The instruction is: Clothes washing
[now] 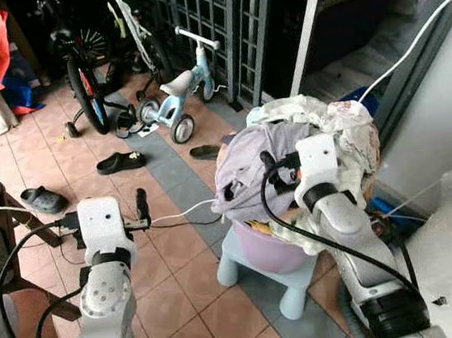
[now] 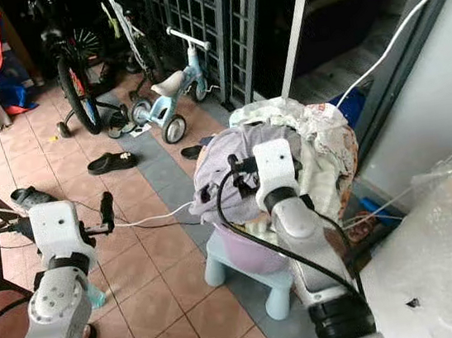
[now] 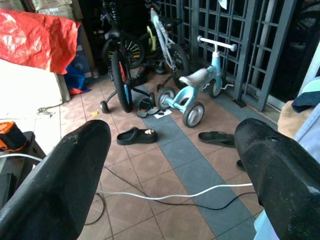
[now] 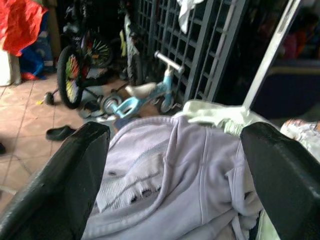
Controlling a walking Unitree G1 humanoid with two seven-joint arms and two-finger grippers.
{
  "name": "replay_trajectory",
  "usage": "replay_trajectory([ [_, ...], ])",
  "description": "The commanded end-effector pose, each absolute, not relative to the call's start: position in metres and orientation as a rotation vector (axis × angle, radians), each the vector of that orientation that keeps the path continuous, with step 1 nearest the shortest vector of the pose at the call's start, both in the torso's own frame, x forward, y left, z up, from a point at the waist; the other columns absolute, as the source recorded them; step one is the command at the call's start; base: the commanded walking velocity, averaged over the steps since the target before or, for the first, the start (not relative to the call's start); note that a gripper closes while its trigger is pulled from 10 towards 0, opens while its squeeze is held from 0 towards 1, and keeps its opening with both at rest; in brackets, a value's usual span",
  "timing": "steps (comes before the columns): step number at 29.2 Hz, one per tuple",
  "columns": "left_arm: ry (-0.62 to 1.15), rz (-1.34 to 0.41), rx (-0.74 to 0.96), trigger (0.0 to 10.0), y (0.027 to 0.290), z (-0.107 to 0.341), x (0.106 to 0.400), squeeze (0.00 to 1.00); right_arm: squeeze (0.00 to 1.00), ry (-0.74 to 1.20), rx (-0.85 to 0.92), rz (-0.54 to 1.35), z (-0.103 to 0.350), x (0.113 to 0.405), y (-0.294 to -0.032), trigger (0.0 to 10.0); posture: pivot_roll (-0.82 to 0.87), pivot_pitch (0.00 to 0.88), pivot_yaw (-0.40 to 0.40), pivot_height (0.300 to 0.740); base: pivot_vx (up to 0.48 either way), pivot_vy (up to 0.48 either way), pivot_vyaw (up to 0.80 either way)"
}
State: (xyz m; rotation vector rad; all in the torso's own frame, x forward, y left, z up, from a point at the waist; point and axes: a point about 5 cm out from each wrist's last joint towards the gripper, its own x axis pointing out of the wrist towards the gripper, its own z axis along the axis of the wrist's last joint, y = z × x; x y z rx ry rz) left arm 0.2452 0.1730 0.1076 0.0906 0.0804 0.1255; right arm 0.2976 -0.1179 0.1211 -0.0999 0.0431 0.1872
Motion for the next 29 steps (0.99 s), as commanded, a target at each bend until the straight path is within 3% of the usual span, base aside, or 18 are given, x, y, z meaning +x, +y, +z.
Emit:
replay_trajectory([
  [1,0.083,0.124,0.092,10.0,0.173,0.106,0.245,0.00,0.00,0.036,-0.061,0.205,0.124,0.296,-0.117,10.0,-0.01,0.000,-0.020,0.740,0.247,0.000,0.00],
  [6,0.081,0.122,0.089,10.0,0.173,0.107,0.248,0.00,0.00,0.072,-0.035,0.237,0.118,0.297,-0.116,10.0,-0.01,0.000,-0.013,0.740,0.289,0.000,0.00],
  [12,0.071,0.125,0.084,10.0,0.173,0.109,0.251,0.00,0.00,0.054,-0.025,0.235,0.122,0.301,-0.117,10.0,-0.02,0.000,-0.010,0.740,0.365,0.000,-0.66],
  [29,0.069,0.128,0.079,10.0,0.171,0.108,0.251,0.00,0.00,0.052,-0.106,0.302,0.121,0.306,-0.111,10.0,-0.02,0.000,-0.018,0.740,0.394,0.000,0.00],
])
